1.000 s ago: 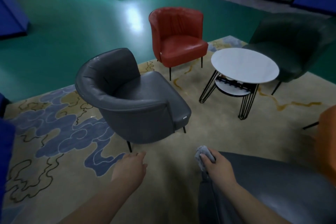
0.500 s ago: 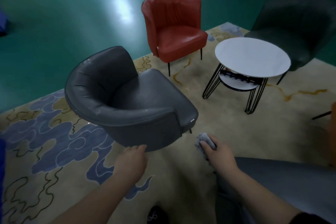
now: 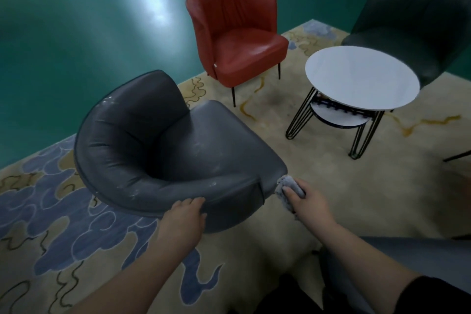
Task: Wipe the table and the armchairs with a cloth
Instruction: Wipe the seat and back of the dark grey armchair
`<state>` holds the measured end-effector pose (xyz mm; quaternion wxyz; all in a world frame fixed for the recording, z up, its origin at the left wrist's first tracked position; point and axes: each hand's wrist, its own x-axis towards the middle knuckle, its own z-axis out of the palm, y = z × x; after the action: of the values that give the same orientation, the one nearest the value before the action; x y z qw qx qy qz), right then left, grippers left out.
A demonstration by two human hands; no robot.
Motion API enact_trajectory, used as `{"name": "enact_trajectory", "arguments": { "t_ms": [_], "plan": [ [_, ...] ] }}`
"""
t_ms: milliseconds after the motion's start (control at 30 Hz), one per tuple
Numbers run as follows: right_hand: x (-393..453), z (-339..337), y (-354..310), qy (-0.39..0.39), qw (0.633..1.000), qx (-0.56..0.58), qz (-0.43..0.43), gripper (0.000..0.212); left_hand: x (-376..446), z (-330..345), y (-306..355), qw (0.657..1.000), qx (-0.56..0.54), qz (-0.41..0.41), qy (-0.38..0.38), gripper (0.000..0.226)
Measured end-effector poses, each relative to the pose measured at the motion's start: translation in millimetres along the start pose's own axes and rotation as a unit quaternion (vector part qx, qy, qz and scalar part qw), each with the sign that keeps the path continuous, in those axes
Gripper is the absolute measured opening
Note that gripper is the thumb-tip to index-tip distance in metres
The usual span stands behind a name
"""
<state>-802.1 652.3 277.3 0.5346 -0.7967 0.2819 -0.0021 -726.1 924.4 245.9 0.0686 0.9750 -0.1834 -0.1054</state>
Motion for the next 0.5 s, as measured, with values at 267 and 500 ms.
{"name": "enact_trajectory", "arguments": {
  "t_ms": [267, 500],
  "plan": [
    [117, -18, -3, -0.028, 0.999, -0.038, -0.006, 0.014, 89, -4, 18, 0.998, 0.013, -0.056, -0.011, 0.044],
    [251, -45, -20, -0.134, 0.983, -0.117, -0.046, 0.014, 171, 0, 55, 0.987, 0.0, -0.155, -0.041, 0.045]
  ]
}}
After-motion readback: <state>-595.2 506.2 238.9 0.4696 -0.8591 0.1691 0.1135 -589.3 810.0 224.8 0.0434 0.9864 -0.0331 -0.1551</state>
